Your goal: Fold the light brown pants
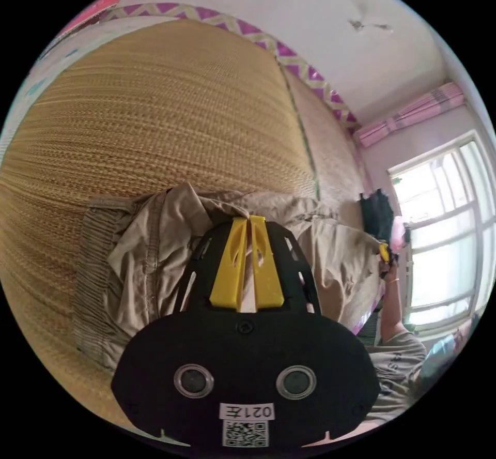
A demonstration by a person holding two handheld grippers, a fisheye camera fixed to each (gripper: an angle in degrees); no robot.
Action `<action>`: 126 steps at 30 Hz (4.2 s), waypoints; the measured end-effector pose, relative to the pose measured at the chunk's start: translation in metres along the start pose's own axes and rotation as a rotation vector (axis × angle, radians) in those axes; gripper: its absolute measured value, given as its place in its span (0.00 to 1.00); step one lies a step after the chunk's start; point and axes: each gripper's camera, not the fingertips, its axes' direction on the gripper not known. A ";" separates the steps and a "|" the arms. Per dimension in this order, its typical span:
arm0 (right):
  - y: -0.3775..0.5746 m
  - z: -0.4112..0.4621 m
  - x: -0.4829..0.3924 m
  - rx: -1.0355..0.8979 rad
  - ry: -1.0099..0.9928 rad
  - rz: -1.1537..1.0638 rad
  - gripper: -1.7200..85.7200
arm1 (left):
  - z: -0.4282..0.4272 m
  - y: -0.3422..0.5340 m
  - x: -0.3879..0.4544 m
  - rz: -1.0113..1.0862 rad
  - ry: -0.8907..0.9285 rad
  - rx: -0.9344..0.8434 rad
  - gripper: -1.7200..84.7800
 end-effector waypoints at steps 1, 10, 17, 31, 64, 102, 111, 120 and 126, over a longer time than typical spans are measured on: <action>0.004 -0.003 -0.004 0.014 -0.005 -0.012 0.09 | -0.011 0.016 -0.004 -0.003 0.083 0.087 0.02; 0.069 0.097 -0.106 -0.262 0.482 -0.531 0.06 | 0.029 0.115 0.147 0.374 0.076 0.016 0.02; 0.140 0.170 -0.086 -0.437 0.969 -0.758 0.02 | 0.149 0.204 0.201 0.553 -0.312 -0.322 0.01; 0.137 0.149 -0.088 -0.401 1.028 -0.795 0.02 | 0.111 0.217 0.106 0.246 0.138 -0.192 0.01; 0.014 -0.108 0.036 0.098 0.263 0.267 0.09 | -0.178 0.312 0.180 0.300 0.082 0.126 0.14; 0.268 0.528 -0.624 -0.538 0.376 -0.937 0.09 | -0.482 0.284 0.015 0.220 0.139 0.376 0.02; 0.261 0.566 -0.604 -0.623 0.457 -0.959 0.02 | -0.525 0.260 -0.094 -0.131 0.159 0.527 0.09; 0.209 0.438 -0.581 -0.566 0.255 -0.841 0.01 | -0.528 0.226 -0.203 -0.506 0.263 0.584 0.17; 0.211 0.295 -0.522 -0.550 0.205 -0.755 0.01 | -0.516 0.164 -0.191 -0.555 0.187 0.550 0.16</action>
